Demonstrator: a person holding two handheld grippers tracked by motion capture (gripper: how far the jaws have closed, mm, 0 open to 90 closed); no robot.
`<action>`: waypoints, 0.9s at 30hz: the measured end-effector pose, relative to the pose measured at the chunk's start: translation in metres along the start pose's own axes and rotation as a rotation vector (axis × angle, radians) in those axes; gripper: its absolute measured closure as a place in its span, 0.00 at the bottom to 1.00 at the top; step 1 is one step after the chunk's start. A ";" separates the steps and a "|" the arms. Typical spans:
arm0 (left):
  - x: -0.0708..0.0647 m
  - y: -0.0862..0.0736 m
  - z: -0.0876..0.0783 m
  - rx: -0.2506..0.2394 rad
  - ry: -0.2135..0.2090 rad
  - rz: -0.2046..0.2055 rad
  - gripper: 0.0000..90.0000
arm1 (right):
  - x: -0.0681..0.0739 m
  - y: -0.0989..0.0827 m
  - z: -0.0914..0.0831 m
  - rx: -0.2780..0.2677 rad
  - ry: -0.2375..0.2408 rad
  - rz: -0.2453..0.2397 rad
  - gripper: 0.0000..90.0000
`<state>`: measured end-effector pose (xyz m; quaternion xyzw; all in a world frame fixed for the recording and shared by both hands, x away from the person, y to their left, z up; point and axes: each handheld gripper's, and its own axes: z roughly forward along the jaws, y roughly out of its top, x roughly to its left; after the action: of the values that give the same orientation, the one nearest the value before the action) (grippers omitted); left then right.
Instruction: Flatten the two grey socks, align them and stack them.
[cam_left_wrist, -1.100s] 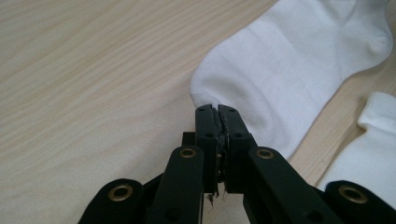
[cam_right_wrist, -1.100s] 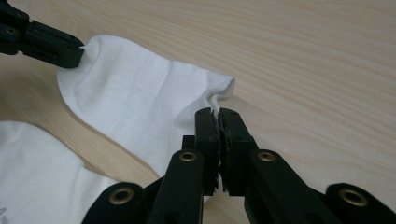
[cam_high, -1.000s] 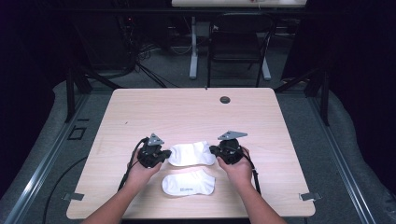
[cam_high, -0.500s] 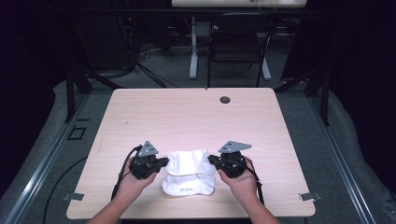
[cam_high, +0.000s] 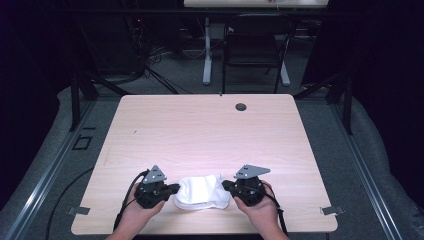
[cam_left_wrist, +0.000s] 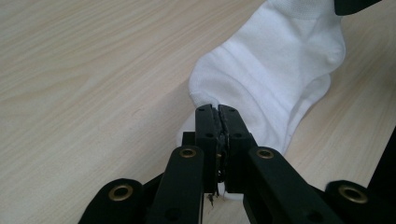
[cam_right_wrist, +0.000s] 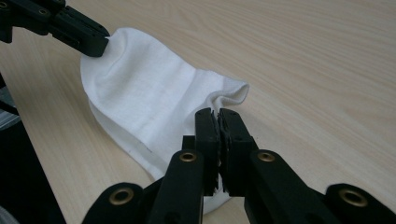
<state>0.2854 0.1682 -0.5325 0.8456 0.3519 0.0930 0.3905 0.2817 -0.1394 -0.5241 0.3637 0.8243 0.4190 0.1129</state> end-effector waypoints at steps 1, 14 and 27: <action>0.000 -0.001 0.001 0.003 0.000 0.004 0.97 | 0.001 -0.001 0.000 0.003 -0.002 -0.005 0.97; 0.001 -0.013 0.012 0.057 0.001 -0.009 0.97 | -0.007 -0.017 0.008 0.033 -0.007 0.026 0.97; 0.008 -0.019 0.023 0.080 0.011 -0.016 0.97 | -0.009 -0.022 0.021 0.068 -0.016 0.017 0.96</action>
<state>0.2912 0.1682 -0.5623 0.8570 0.3643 0.0802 0.3555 0.2872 -0.1414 -0.5547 0.3775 0.8341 0.3887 0.1033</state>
